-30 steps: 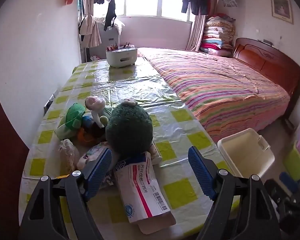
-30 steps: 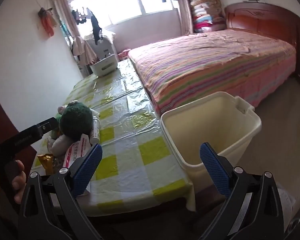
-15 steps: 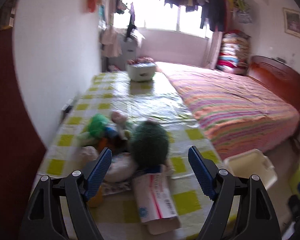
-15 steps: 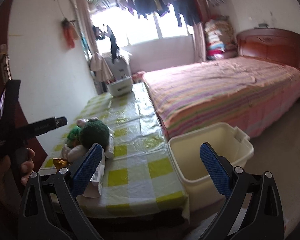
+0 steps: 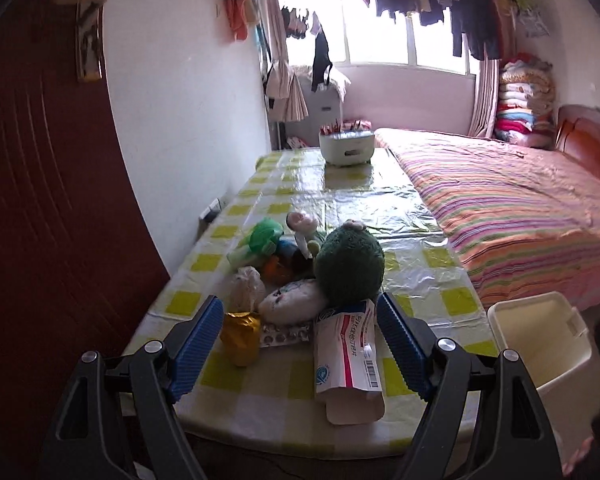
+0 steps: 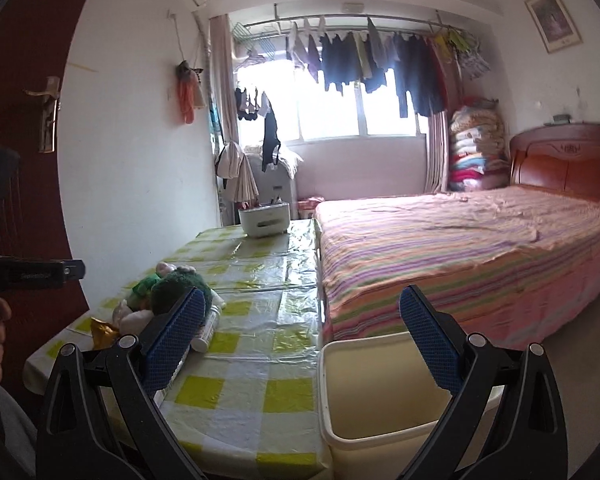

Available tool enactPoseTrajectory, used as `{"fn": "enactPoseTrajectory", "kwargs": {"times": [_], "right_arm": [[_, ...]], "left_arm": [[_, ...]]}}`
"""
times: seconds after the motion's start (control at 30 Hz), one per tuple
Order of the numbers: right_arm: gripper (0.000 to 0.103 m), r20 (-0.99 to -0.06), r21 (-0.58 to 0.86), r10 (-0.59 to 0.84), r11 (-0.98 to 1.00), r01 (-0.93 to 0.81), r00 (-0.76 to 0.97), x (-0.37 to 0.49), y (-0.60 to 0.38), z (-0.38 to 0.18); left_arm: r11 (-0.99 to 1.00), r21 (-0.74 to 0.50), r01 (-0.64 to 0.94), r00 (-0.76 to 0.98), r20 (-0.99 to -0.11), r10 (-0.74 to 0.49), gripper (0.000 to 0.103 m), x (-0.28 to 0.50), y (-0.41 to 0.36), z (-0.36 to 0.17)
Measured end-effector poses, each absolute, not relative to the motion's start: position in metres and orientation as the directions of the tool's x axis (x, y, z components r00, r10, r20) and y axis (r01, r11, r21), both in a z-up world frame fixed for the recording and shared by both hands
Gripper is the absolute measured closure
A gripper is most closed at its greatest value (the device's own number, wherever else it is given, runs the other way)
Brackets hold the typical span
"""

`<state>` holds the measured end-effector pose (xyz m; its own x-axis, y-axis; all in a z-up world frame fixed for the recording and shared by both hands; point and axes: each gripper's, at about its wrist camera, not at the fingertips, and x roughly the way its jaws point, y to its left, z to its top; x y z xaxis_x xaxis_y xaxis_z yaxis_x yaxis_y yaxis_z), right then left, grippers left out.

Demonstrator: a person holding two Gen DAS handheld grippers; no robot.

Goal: Collect trash
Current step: 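Move both tools toward the cluttered table near the medicine box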

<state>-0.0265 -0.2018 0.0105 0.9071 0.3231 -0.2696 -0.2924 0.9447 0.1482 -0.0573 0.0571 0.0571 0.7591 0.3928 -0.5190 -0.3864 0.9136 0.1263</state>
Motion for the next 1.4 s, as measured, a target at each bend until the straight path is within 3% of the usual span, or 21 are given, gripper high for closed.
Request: {"fn": "enactPoseTrajectory", "kwargs": {"times": [0.1,0.2,0.37,0.8,1.4], "right_arm": [[0.006,-0.315,0.162,0.294,0.954,-0.254,0.903,-0.021,-0.204,0.003],[0.006,-0.404,0.104,0.218,0.976,-0.192,0.888,-0.011,-0.197,-0.006],[0.006,-0.519,0.136,0.150,0.986,-0.092,0.841,0.000,-0.196,-0.025],[0.006,-0.561,0.047,0.022,0.999,0.006,0.827,-0.015,-0.182,-0.027],[0.006,-0.596,0.024,0.055,0.998,-0.051,0.801,-0.005,-0.159,-0.029]], "left_arm": [[0.920,0.164,-0.357,0.770,-0.506,0.389,0.026,-0.061,0.042,0.058],[0.935,0.148,-0.323,0.772,-0.530,0.351,0.026,-0.061,0.040,0.054],[0.943,0.196,-0.268,0.750,-0.572,0.332,0.026,-0.056,0.039,0.045],[0.960,0.249,-0.127,0.744,-0.616,0.258,0.026,-0.061,0.032,0.026],[0.946,0.295,-0.134,0.726,-0.620,0.296,0.026,-0.058,0.043,0.012]]}}
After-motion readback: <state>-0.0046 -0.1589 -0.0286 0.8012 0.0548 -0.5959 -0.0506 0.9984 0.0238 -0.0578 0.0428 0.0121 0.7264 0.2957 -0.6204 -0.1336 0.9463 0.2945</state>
